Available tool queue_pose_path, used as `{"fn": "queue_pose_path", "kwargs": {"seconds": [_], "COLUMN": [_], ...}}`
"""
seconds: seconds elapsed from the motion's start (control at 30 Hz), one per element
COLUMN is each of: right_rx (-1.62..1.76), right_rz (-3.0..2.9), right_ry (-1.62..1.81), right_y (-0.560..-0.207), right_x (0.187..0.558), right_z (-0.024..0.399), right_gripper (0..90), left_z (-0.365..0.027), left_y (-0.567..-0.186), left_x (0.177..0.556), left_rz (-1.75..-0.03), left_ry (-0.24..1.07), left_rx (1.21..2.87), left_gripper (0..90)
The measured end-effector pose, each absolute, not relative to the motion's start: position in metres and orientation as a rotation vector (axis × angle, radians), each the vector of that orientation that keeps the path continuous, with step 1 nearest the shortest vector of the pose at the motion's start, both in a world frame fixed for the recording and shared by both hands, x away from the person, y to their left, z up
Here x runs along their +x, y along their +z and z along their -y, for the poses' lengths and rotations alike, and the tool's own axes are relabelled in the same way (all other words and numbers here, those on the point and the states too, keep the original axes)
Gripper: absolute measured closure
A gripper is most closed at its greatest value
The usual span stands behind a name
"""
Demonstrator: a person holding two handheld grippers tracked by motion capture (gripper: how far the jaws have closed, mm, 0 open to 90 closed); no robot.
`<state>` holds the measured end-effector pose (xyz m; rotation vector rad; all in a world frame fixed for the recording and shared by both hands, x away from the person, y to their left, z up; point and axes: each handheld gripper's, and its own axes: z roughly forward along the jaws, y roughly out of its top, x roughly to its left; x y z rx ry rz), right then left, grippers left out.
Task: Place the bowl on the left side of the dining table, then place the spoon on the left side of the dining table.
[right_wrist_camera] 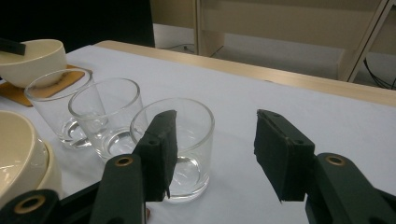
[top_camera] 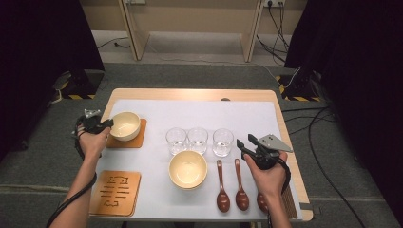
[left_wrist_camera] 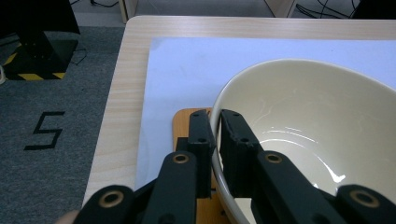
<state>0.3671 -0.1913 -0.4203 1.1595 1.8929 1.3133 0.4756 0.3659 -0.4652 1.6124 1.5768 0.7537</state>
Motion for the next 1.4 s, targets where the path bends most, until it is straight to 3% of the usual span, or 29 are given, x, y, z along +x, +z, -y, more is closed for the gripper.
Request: {"fn": "queue_pose_path", "kwargs": {"seconds": [0.17,0.2,0.33,0.4,0.47,0.7,1.4], "right_rx": [1.221,1.221,1.263,1.269,1.283,1.293,1.442], "right_rz": [-1.925,-1.925,-1.945,-1.951,-1.959,-1.976,-2.041], "right_ry": [1.308,1.308,1.272,1.257,1.219,1.189,1.112], "right_y": [-0.425,-0.425,-0.428,-0.428,-0.43,-0.435,-0.44], "right_x": [0.37,0.37,0.372,0.372,0.374,0.377,0.375], "right_z": [0.19,0.19,0.19,0.19,0.19,0.192,0.195], "right_gripper": [49.5,49.5,51.5,51.2,46.2,44.7,58.2], "left_z": [-0.367,-0.367,-0.366,-0.365,-0.363,-0.363,-0.355], "left_y": [-0.458,-0.456,-0.446,-0.444,-0.44,-0.432,-0.428], "left_x": [0.474,0.473,0.468,0.466,0.462,0.446,0.403], "left_rz": [-1.572,-1.57,-1.543,-1.529,-1.509,-1.468,-1.398], "left_ry": [0.738,0.728,0.727,0.726,0.735,0.748,0.74], "left_rx": [1.565,1.551,1.532,1.537,1.54,1.534,1.531], "left_gripper": [61.5,61.5,47.7,46.0,40.8,37.5,36.1]}}
